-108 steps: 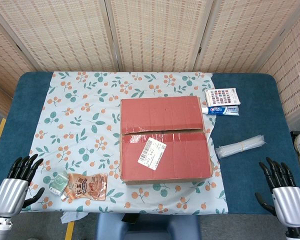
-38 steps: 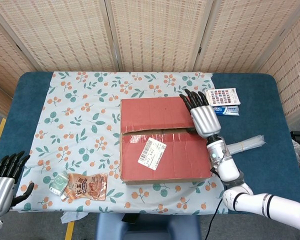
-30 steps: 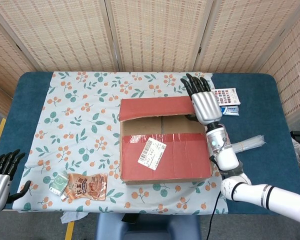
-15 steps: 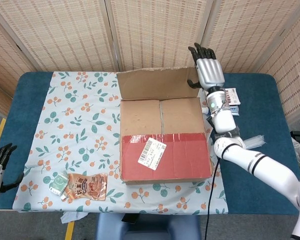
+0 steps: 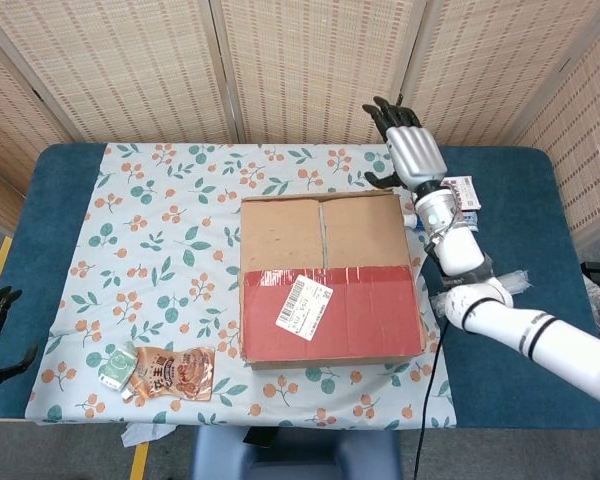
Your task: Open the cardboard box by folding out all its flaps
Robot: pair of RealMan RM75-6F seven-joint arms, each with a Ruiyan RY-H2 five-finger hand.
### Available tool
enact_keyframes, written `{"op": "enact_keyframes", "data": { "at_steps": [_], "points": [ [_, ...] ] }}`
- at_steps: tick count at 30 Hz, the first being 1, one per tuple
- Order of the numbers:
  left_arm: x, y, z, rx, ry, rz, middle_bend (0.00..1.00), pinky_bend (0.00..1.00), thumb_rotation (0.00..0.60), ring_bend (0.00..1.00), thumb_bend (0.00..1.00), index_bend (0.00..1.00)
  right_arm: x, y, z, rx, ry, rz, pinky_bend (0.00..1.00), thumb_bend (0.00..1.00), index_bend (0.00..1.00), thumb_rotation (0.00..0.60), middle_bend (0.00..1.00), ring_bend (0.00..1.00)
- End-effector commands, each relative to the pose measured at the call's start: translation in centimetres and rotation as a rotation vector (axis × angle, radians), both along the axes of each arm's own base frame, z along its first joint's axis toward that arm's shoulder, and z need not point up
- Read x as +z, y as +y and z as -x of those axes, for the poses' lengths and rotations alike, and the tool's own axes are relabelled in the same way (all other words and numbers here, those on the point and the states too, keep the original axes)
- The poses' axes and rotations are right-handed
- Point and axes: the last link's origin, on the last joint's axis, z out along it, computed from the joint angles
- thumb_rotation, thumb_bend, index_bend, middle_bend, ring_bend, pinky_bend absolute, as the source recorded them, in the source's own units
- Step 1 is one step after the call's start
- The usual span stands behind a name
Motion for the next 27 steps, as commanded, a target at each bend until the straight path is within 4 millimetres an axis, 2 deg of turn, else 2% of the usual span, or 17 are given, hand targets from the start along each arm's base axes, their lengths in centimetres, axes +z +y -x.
{"op": "enact_keyframes", "data": {
  "at_steps": [1,5,9,12,20,27],
  "points": [
    [-0.3,0.0,-0.3,-0.009,-0.017,0.019,0.08,0.00,0.600,0.02,0.42,0.12,2.9,7.6,3.4,-0.013,-0.103,-0.117,0.00,0.32,0.03,0.600,0.00,0.02],
    [-0.6,0.1,-0.6,-0.032,-0.066,0.073,0.08,0.00,0.600,0.02,0.42,0.12,3.0,10.9,5.3,-0.041,-0.243,-0.209,0.12,0.32,0.14,0.600,0.03,0.15],
    [-0.9,0.6,-0.4,-0.025,-0.046,0.082,0.08,0.00,0.600,0.02,0.42,0.12,3.2,12.6,7.0,-0.083,-0.395,-0.307,0.16,0.32,0.19,0.600,0.09,0.20],
    [-1.3,1.1,-0.2,-0.002,-0.043,0.099,0.08,0.00,0.600,0.02,0.42,0.12,3.3,12.6,8.6,-0.116,-0.463,-0.363,0.26,0.32,0.23,0.600,0.14,0.25],
    [-2.1,2.0,0.2,0.041,-0.025,0.124,0.08,0.00,0.600,0.03,0.42,0.12,2.6,11.6,10.9,-0.194,-0.595,-0.504,0.27,0.32,0.23,0.600,0.16,0.27],
    [-2.5,2.3,0.4,0.070,-0.035,0.153,0.08,0.00,0.600,0.03,0.42,0.11,1.6,10.0,12.4,-0.214,-0.587,-0.606,0.28,0.32,0.23,0.600,0.16,0.28]
  ]
}}
